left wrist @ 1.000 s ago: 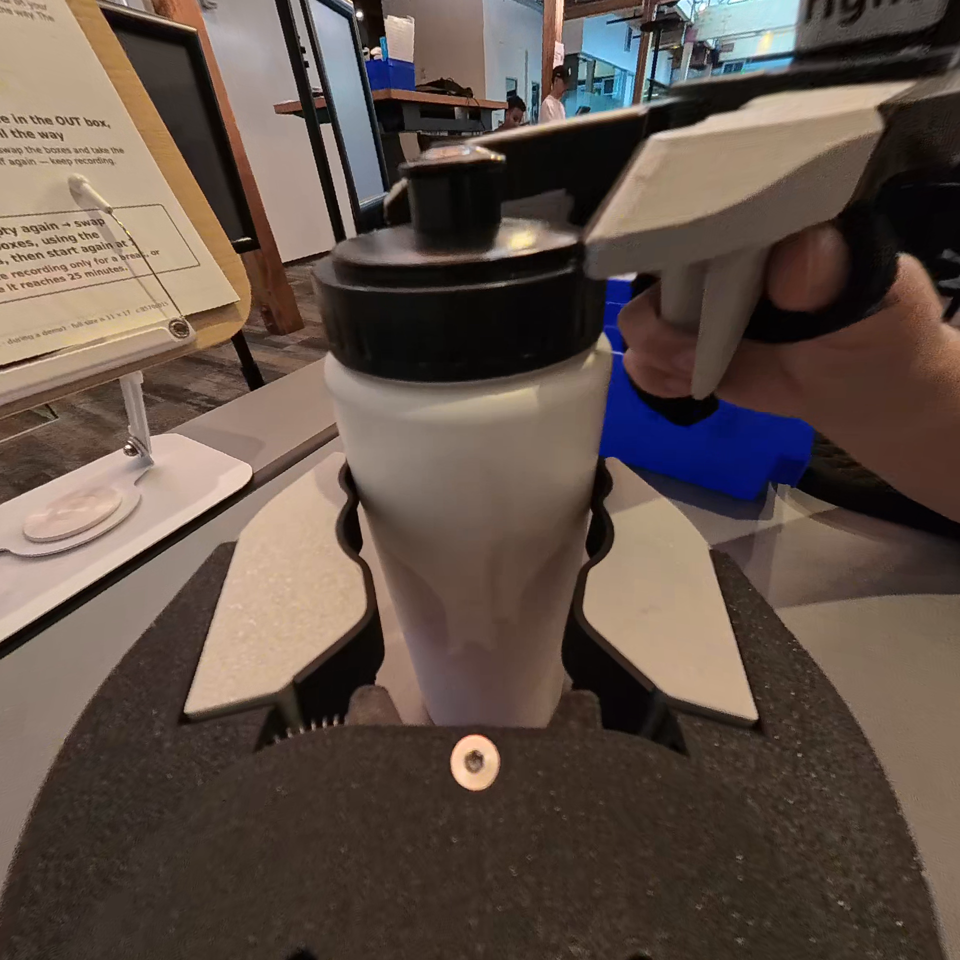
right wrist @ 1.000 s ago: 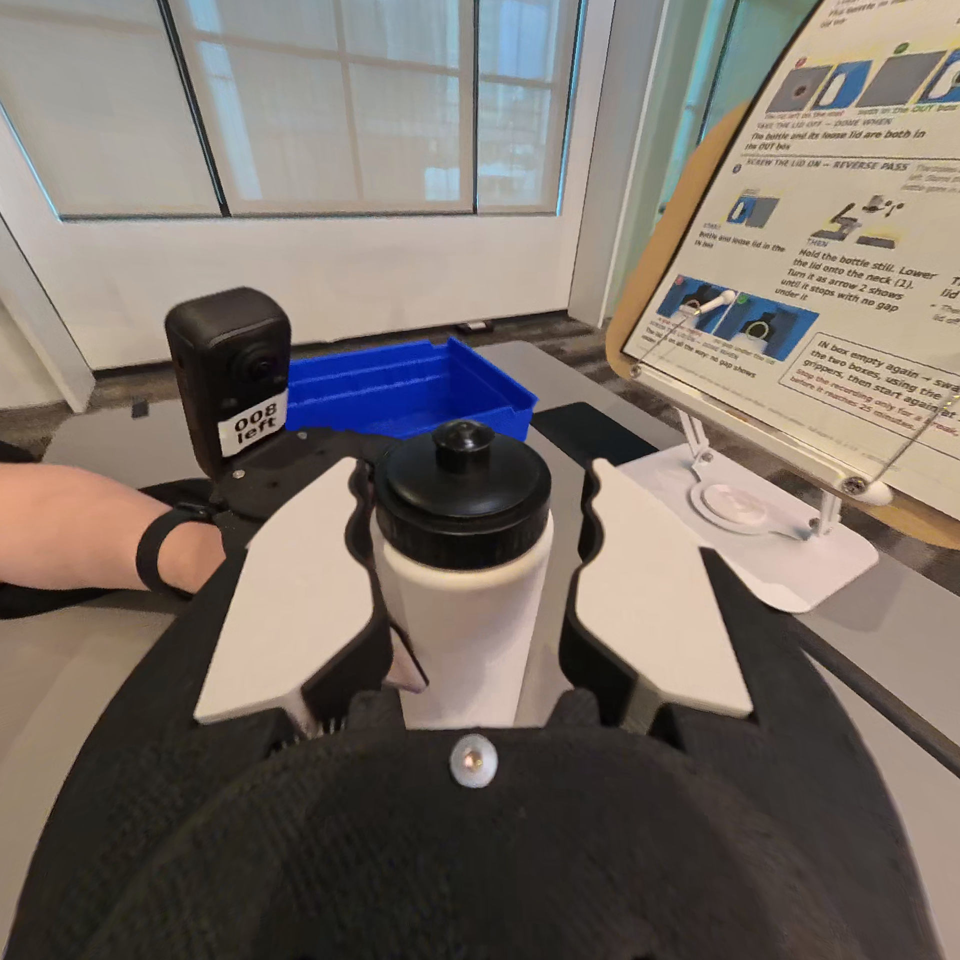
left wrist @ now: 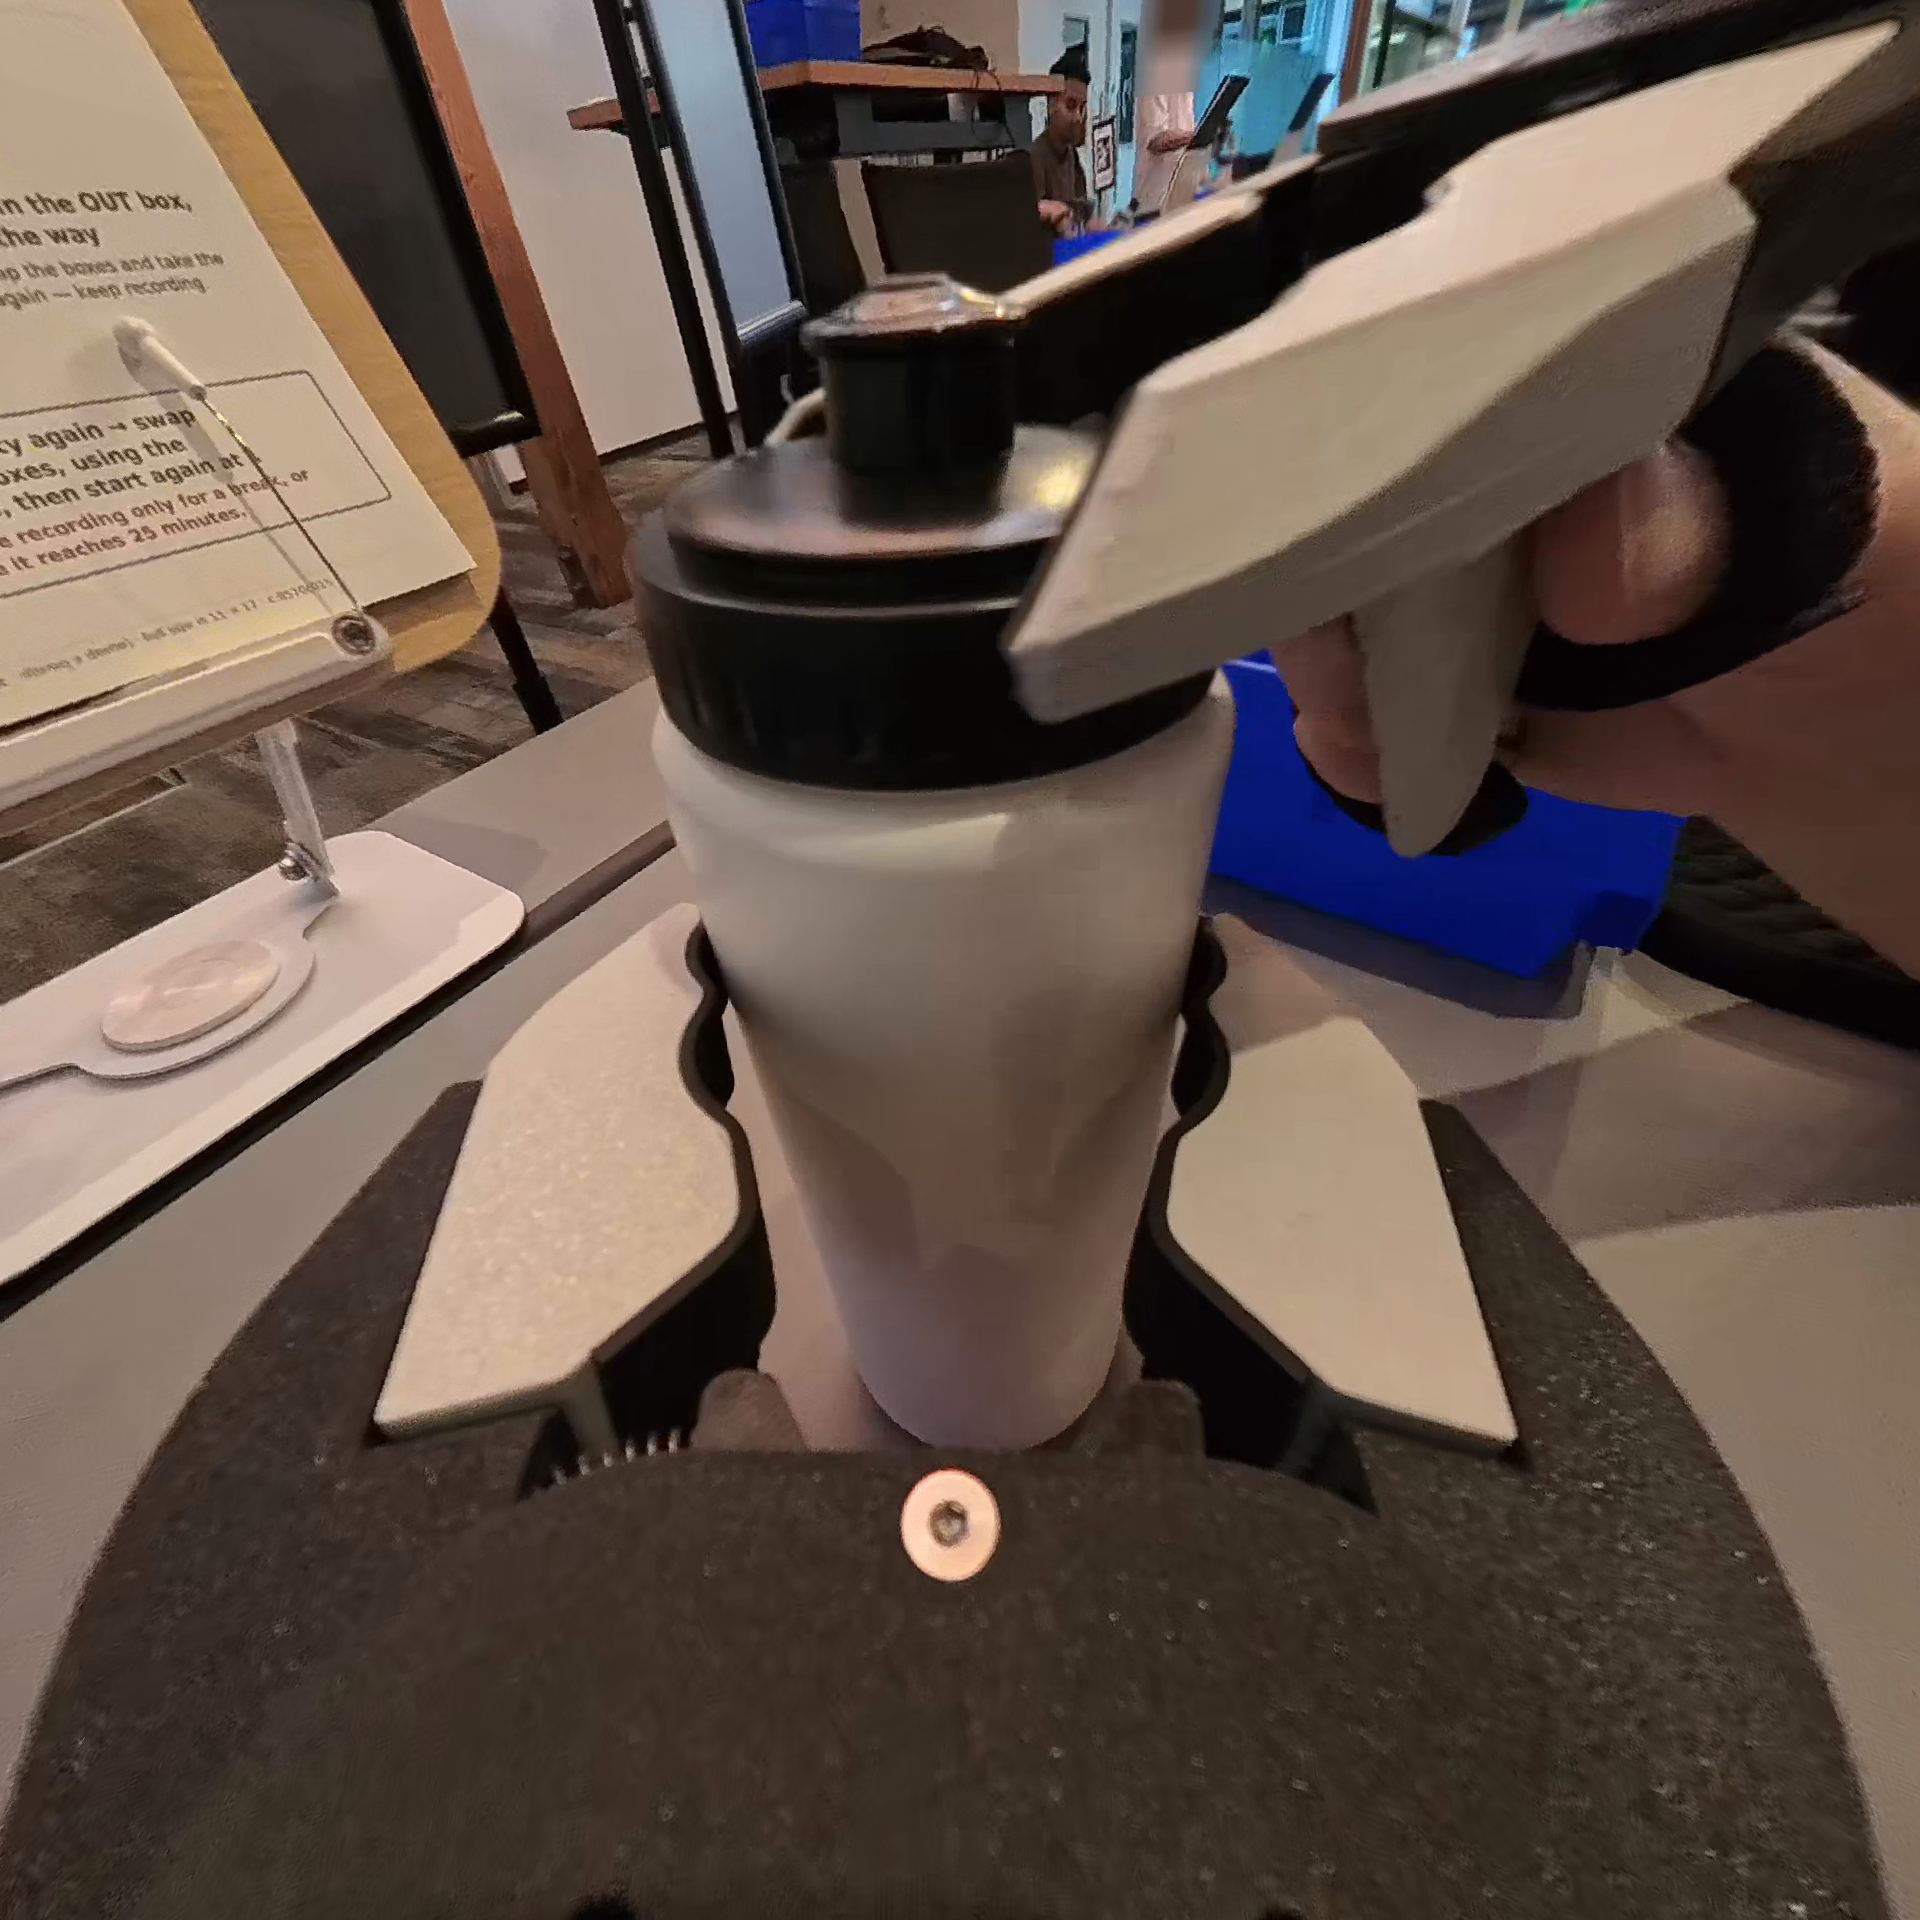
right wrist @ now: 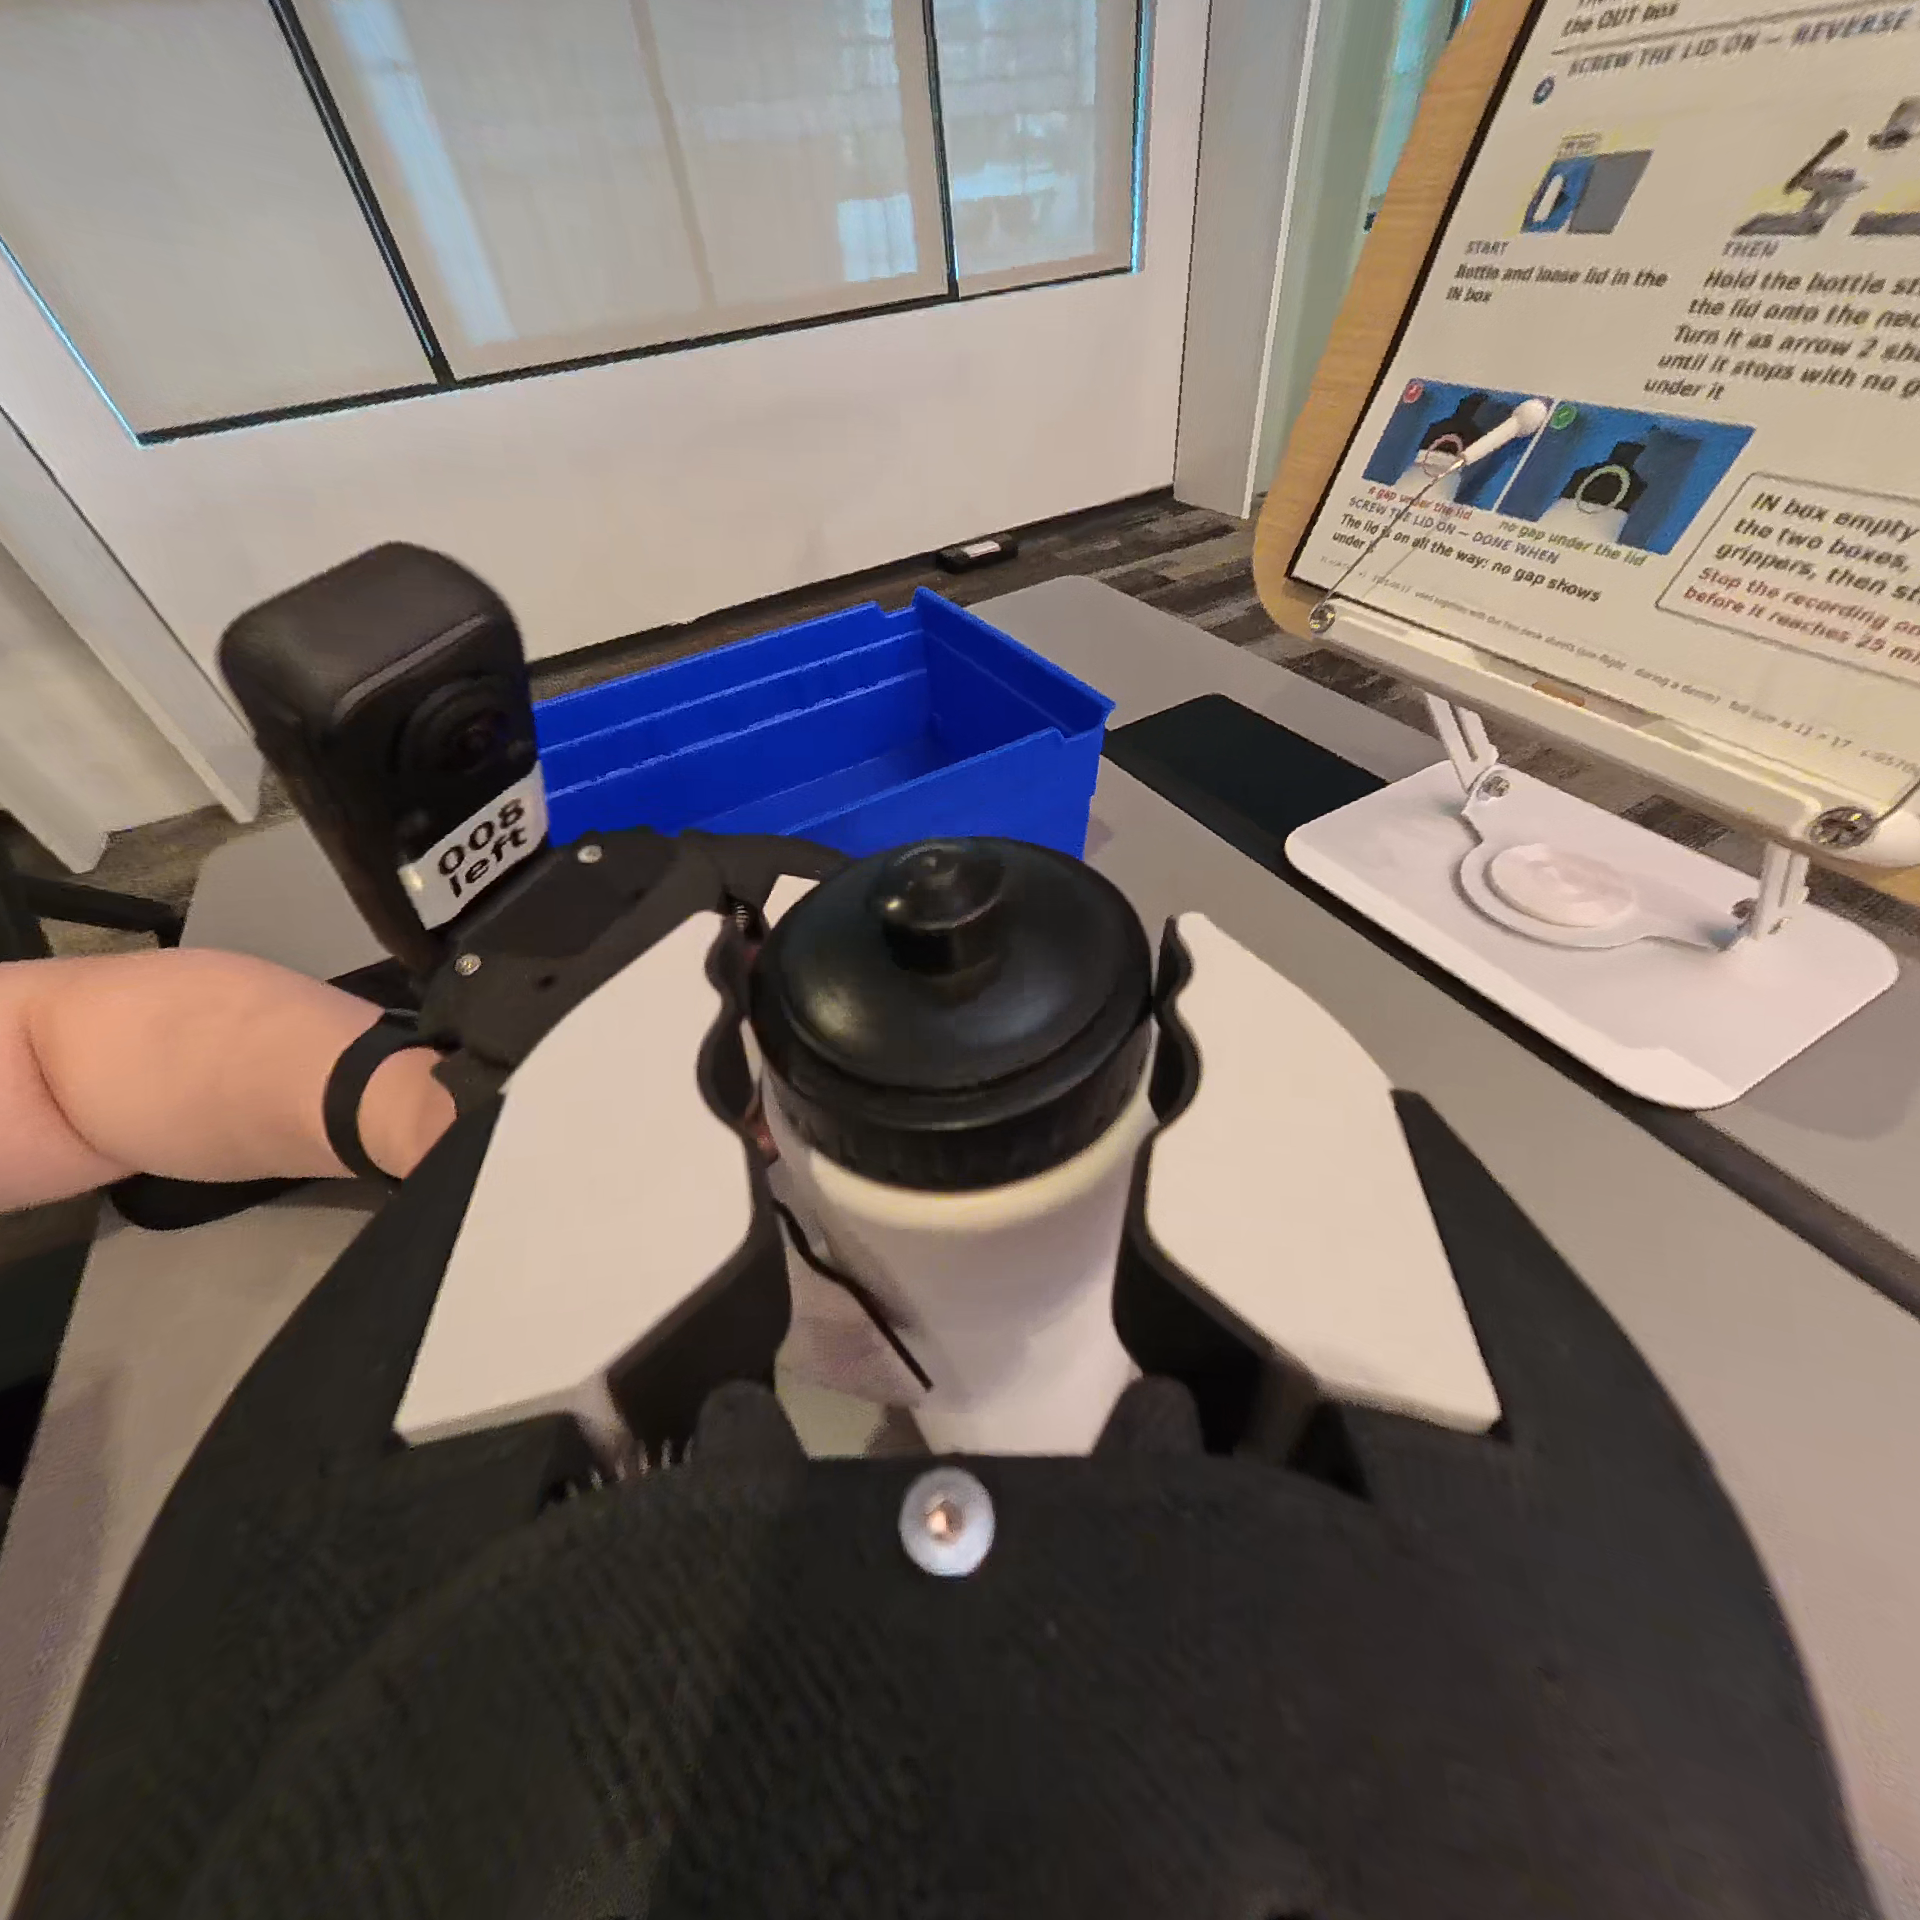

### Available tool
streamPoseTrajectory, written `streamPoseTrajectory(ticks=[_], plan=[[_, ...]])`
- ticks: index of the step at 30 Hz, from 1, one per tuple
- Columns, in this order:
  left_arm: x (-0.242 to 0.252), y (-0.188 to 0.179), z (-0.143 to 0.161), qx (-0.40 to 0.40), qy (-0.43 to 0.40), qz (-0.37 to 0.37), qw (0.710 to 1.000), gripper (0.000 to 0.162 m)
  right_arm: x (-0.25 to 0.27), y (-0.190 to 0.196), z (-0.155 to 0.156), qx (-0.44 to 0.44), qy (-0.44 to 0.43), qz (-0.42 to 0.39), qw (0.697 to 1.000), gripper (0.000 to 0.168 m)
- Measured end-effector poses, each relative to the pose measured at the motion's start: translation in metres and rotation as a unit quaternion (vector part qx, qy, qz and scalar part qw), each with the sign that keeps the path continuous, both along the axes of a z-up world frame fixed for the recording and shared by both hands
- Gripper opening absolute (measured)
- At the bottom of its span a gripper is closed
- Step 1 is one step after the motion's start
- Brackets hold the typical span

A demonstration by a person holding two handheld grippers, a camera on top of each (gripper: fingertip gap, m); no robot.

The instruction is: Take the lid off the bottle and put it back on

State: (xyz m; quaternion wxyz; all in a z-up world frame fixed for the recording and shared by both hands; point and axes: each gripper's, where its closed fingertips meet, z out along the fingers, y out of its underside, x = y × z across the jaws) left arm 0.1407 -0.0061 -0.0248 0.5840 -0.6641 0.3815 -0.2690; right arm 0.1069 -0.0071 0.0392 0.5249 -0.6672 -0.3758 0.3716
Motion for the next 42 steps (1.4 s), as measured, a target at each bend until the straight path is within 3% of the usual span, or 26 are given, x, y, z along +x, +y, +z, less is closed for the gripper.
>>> streamPoseTrajectory(ticks=[8,23,31,42], plan=[[0.003,-0.003,0.000,0.008,0.012,-0.009,1.000,0.084,0.003,-0.005,-0.002,0.028,-0.057,0.016,0.998,0.077],[0.011,-0.007,0.000,-0.010,0.003,-0.072,0.997,0.082,0.010,-0.007,-0.004,0.020,-0.066,0.072,0.995,0.077],[0.021,-0.036,0.000,-0.016,0.013,-0.169,0.985,0.083,0.015,-0.041,-0.003,0.018,-0.076,0.213,0.974,0.077],[0.034,-0.104,-0.001,-0.004,0.026,-0.338,0.941,0.083,0.029,-0.112,-0.002,0.027,-0.043,0.433,0.900,0.077]])
